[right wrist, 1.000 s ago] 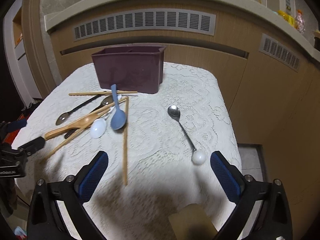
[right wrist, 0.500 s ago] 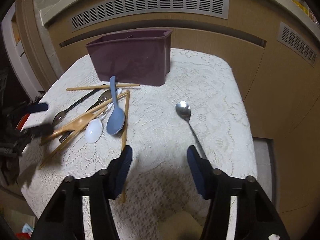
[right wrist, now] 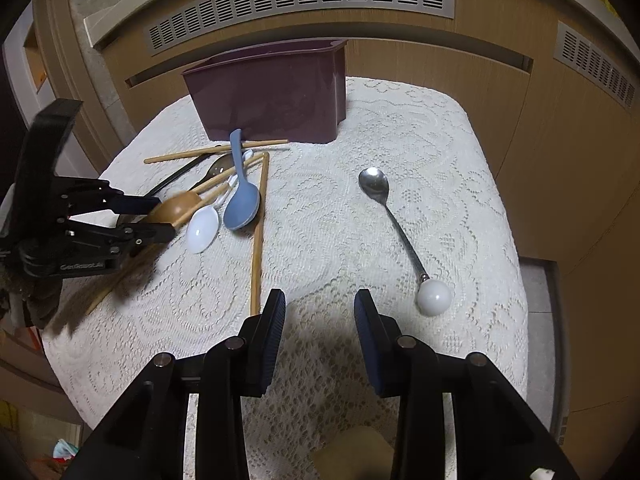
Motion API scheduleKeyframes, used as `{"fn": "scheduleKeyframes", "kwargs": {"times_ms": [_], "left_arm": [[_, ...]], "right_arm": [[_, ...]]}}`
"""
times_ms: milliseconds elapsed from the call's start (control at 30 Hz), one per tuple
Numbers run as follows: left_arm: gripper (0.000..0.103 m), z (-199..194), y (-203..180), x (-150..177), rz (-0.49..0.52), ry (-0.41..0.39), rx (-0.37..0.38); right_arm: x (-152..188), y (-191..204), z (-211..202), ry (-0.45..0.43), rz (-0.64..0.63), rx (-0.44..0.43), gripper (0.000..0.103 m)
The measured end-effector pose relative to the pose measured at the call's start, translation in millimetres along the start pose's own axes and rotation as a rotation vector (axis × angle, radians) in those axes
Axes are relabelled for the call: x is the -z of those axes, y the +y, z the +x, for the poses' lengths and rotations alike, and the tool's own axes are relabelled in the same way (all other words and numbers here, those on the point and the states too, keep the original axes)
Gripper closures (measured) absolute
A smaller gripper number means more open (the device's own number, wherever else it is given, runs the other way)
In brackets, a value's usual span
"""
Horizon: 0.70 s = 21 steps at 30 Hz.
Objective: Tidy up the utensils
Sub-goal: 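Grasp the wooden spoon with the left tool while the right tool approaches the blue spoon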
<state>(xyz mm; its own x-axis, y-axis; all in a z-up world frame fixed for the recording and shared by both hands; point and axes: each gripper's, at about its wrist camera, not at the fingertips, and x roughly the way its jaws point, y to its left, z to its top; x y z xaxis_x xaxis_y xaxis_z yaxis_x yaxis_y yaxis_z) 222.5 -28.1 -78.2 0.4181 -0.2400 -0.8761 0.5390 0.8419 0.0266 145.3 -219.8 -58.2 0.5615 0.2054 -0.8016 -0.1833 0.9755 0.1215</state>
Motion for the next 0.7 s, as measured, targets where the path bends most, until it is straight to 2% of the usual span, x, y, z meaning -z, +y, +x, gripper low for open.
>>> {"fn": "scheduleKeyframes", "kwargs": {"times_ms": [267,400,433,533,700], "left_arm": [[0.063,5,3,-3,-0.061,0.001,-0.017],[0.074,5,1,-8,-0.088,-0.003,-0.026],[0.074,4,0,-7,-0.094,-0.006,-0.037],[0.074,-4,-1,-2,-0.131,-0.033,-0.048],[0.074,-32,2,16,-0.217,-0.113,-0.015]], "right_arm": [[-1,-1,-7,-0.005,0.013,0.035,0.068],[0,3,-17,-0.024,0.004,0.049,0.063],[1,4,-20,-0.027,0.002,0.05,0.061],[4,7,-24,-0.029,-0.01,0.056,0.059],[8,5,-26,-0.02,-0.007,0.057,0.056]]}}
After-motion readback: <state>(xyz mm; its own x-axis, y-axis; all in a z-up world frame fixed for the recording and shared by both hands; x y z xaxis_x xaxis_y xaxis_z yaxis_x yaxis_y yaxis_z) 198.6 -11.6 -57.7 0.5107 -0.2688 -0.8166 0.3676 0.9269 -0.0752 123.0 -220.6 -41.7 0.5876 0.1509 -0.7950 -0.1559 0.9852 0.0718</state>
